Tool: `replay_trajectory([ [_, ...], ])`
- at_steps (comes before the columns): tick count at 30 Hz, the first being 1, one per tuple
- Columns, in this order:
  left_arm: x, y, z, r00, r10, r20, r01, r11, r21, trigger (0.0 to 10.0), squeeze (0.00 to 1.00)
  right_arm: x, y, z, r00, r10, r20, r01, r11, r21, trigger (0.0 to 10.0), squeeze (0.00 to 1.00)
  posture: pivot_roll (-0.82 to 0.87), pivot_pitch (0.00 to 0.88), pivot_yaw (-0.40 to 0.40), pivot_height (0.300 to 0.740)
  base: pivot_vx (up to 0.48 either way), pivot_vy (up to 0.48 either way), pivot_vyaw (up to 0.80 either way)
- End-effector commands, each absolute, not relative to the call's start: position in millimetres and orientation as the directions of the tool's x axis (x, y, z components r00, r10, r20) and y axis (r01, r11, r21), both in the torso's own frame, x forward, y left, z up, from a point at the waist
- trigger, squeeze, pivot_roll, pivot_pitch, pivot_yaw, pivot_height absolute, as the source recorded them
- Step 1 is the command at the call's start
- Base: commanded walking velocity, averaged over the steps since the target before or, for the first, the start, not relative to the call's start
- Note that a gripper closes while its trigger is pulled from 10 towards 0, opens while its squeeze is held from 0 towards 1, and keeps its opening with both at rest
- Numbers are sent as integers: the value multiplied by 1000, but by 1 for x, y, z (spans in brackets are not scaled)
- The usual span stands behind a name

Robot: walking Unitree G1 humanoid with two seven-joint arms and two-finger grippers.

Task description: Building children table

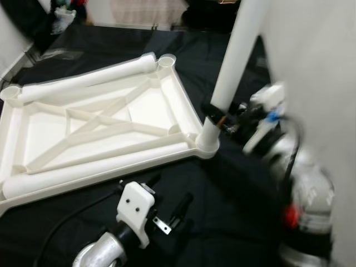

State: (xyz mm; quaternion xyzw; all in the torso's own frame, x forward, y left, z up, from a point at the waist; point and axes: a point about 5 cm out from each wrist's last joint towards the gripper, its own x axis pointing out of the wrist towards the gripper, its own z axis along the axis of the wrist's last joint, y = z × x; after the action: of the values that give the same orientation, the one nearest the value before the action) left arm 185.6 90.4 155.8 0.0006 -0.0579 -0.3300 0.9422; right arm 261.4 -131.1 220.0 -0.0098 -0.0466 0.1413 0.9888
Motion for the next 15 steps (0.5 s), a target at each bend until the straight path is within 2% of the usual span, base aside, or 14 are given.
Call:
replay_trajectory([
  [1, 189, 93, 147, 782, -618, 81, 618, 786, 29, 10000, 0, 251, -153, 169, 969, 66, -239, -78, 996, -41, 0, 0, -61, 167, -29, 740, 0, 0, 0],
  [5, 191, 92, 147, 783, -616, 85, 616, 787, 22, 10000, 0, 258, -151, 176, 973, 82, -218, -100, 992, -70, 0, 0, -55, 161, -37, 740, 0, 0, 0],
  [6, 190, 92, 148, 785, -613, 88, 614, 789, 21, 10000, 0, 269, -151, 179, 973, 97, -208, -114, 991, -70, 0, 0, -39, 170, -36, 740, 0, 0, 0],
  [7, 187, 93, 149, 788, -609, 90, 610, 792, 21, 10000, 0, 281, -151, 183, 975, 122, -187, -136, 989, -65, 4078, 0, -23, 186, -32, 740, 0, 0, 0],
  [8, 184, 94, 151, 790, -606, 92, 607, 794, 22, 10000, 0, 291, -148, 189, 973, 164, -164, -176, 983, -61, 10000, 0, -16, 199, -28, 740, 0, 0, 0],
  [13, 182, 94, 152, 791, -605, 94, 605, 796, 24, 10000, 0, 297, -147, 193, 970, 191, -148, -201, 978, -58, 10000, 0, -13, 204, -26, 740, 0, 0, 0],
  [14, 176, 94, 154, 784, -615, 88, 615, 788, 22, 10000, 0, 302, -129, 209, 900, 430, -74, -428, 903, 43, 10000, 1000, 7, 233, -14, 740, 0, 0, 0],
  [15, 173, 94, 154, 779, -622, 83, 622, 782, 19, 10000, 0, 302, -127, 221, 847, 531, -10, -530, 847, 39, 10000, 1000, 22, 246, -4, 740, 0, 0, 0],
])
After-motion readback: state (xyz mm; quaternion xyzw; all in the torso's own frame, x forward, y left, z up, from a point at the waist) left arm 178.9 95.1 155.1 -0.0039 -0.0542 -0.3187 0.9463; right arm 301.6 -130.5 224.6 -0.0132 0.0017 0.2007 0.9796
